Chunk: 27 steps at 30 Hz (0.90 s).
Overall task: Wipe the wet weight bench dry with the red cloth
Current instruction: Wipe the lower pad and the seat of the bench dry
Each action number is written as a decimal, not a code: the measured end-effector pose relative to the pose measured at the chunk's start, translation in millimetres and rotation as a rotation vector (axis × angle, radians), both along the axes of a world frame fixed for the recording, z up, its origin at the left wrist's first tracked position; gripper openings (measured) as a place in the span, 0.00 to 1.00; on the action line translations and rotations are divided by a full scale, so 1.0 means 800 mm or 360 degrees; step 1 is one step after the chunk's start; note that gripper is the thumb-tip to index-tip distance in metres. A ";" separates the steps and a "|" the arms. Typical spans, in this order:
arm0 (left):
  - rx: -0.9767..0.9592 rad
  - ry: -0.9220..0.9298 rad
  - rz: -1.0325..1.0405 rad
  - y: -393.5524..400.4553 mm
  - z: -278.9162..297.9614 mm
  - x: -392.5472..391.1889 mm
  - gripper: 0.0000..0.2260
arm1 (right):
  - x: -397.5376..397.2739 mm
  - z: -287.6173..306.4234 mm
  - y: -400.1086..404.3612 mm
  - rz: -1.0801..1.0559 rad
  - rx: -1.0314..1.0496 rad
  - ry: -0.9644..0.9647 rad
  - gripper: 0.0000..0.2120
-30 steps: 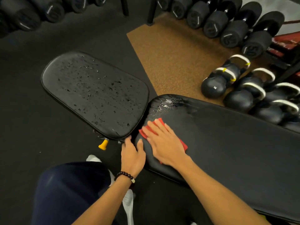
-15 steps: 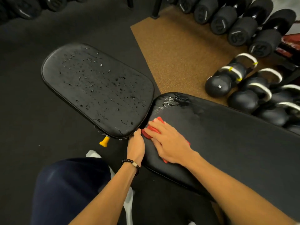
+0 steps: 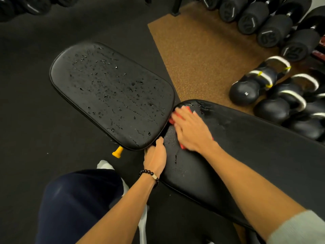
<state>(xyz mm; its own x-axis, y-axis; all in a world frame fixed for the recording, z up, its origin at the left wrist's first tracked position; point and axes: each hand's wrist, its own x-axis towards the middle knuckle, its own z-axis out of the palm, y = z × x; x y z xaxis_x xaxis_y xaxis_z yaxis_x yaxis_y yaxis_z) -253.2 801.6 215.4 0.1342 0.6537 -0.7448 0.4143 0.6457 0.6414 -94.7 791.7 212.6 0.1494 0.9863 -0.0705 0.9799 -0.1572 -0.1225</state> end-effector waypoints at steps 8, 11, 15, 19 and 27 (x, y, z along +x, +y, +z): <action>0.0078 0.0160 -0.0117 0.006 -0.002 0.010 0.43 | -0.009 -0.003 0.026 -0.0058 -0.0052 -0.0171 0.23; 0.0171 0.0340 -0.0171 0.003 -0.002 0.016 0.44 | 0.027 0.008 -0.002 0.0031 -0.0073 -0.0068 0.23; 0.0237 0.0474 -0.0167 -0.003 0.004 0.020 0.40 | 0.075 0.001 0.034 -0.0443 -0.0118 -0.0122 0.23; 0.0238 0.0554 -0.0158 -0.006 0.011 0.024 0.38 | 0.035 -0.008 0.044 -0.0434 -0.0029 -0.0114 0.22; 0.0367 0.0652 -0.0096 -0.011 0.008 0.028 0.38 | 0.079 0.019 -0.058 -0.0325 0.0136 -0.0139 0.19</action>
<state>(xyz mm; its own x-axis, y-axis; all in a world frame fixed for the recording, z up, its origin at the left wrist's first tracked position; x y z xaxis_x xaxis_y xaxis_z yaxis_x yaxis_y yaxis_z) -231.0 792.5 221.5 -0.0975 0.8082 -0.5808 0.6954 0.4728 0.5412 -31.7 745.5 227.4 0.3481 0.9368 0.0336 0.9364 -0.3458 -0.0601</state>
